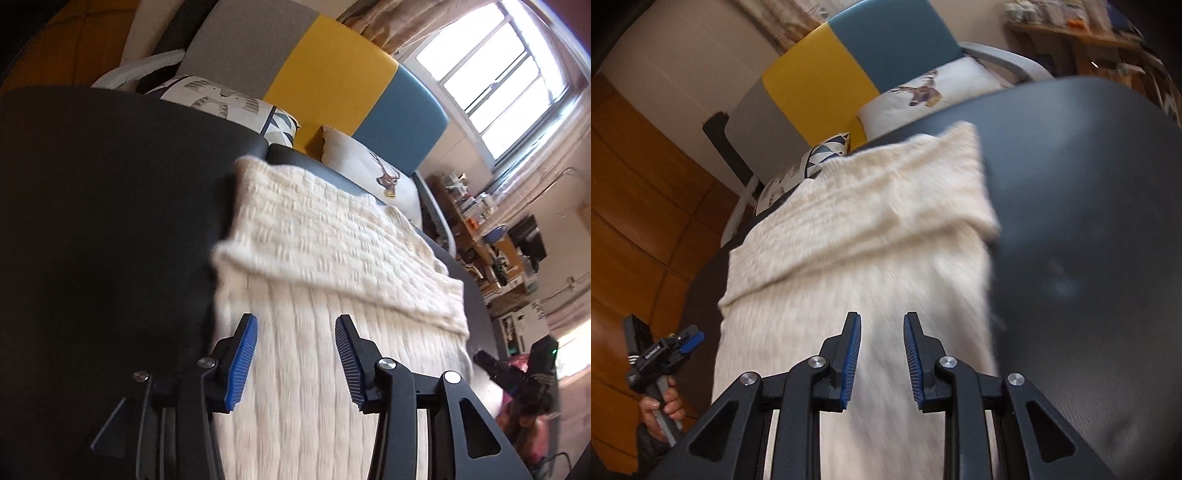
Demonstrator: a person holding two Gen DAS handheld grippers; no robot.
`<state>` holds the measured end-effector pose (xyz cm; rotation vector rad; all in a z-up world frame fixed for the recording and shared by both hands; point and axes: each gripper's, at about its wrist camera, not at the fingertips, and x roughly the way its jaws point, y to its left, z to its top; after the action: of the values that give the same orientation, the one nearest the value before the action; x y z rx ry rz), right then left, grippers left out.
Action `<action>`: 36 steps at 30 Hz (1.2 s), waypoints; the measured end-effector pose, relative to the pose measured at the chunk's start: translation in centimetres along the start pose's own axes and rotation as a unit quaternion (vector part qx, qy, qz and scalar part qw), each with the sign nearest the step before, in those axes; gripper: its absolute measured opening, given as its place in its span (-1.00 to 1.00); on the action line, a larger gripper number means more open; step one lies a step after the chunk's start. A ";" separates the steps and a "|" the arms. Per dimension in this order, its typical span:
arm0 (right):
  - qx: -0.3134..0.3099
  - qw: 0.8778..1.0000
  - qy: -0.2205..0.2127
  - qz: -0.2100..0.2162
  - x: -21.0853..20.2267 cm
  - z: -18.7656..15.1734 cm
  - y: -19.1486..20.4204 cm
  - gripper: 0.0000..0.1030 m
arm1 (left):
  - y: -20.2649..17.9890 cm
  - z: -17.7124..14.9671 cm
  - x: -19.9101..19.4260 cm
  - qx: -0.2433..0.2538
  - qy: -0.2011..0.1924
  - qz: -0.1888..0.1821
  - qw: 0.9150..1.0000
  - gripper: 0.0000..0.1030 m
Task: Fold clothes
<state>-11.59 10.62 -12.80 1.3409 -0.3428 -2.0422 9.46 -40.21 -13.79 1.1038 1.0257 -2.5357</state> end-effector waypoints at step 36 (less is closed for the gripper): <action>0.089 0.986 0.075 0.122 -0.7 -9.6 -4.5 -0.40 | 3.3 -17.1 -5.6 0.028 0.100 -0.047 0.993 0.09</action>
<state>-4.66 15.72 -19.00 1.4711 -0.6022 -1.7291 24.53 -31.79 -19.84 1.3796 1.0829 -2.5823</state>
